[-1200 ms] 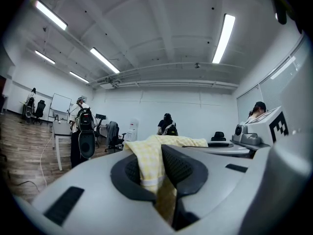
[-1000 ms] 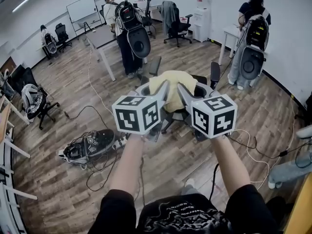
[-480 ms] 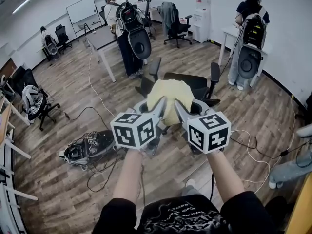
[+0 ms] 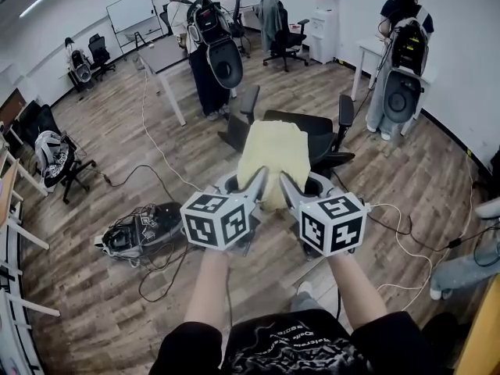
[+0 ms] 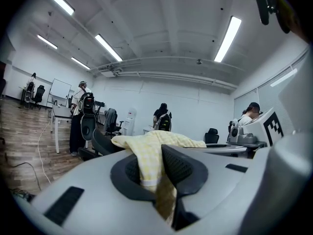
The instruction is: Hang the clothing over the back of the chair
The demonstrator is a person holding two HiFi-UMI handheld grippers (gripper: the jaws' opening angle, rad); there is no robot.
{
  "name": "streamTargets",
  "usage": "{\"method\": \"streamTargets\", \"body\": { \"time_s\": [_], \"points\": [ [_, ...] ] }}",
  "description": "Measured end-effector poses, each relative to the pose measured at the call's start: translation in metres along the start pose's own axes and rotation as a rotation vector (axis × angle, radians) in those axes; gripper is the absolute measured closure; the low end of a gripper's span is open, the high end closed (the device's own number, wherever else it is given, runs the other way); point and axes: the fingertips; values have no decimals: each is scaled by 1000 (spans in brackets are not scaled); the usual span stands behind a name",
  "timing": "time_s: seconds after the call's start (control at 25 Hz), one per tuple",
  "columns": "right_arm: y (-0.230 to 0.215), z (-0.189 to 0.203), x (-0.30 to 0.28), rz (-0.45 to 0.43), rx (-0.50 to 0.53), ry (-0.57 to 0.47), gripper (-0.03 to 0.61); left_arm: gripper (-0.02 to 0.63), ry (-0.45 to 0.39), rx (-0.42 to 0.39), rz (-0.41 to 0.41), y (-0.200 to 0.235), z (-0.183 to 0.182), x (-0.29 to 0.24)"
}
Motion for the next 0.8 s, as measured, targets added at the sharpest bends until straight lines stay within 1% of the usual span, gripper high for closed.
{"method": "streamTargets", "body": {
  "time_s": [0.24, 0.64, 0.8],
  "points": [
    [2, 16, -5, 8, -9, 36, 526, 558, 24, 18, -20, 2, 17, -2],
    [1, 46, -10, 1, -40, 85, 526, 558, 55, 54, -28, 3, 46, -6],
    [-2, 56, -15, 3, -67, 93, 526, 558, 53, 39, -38, 3, 54, -10]
  ]
}}
Point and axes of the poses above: the fingertips, and each gripper's own axes: x backward along the fingers, y to its left, z out of its underside, and after that the axes turned 15 degrees about y, right-handed
